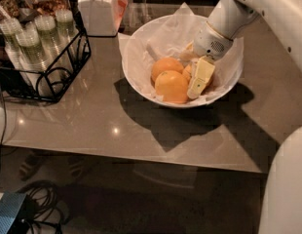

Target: Pick orange from white bowl

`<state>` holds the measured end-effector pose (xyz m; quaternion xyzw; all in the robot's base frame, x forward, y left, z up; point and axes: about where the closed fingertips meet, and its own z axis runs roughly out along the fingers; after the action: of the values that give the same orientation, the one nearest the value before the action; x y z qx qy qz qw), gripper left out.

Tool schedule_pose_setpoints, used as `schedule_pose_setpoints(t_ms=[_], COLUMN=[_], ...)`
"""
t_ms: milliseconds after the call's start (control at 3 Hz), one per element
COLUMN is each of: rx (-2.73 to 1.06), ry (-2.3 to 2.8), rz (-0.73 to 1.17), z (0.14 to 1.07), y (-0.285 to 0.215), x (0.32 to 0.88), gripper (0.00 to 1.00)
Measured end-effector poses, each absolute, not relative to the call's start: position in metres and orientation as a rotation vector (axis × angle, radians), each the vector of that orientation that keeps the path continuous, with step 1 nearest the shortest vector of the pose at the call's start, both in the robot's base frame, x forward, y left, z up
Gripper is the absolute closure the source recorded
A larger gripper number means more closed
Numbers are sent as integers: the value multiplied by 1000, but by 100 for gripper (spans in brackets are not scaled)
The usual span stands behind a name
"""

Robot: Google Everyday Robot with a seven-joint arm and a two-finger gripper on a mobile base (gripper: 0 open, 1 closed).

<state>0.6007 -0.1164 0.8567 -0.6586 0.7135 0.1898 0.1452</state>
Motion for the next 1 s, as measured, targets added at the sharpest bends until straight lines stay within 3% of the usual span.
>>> schedule_pose_setpoints(t_ms=[667,1000], rx=[-1900,-1904], ry=[2068,2102], rz=[540,431], z=[858,874], y=[-120,-134], x=[601,605], gripper=[7,12])
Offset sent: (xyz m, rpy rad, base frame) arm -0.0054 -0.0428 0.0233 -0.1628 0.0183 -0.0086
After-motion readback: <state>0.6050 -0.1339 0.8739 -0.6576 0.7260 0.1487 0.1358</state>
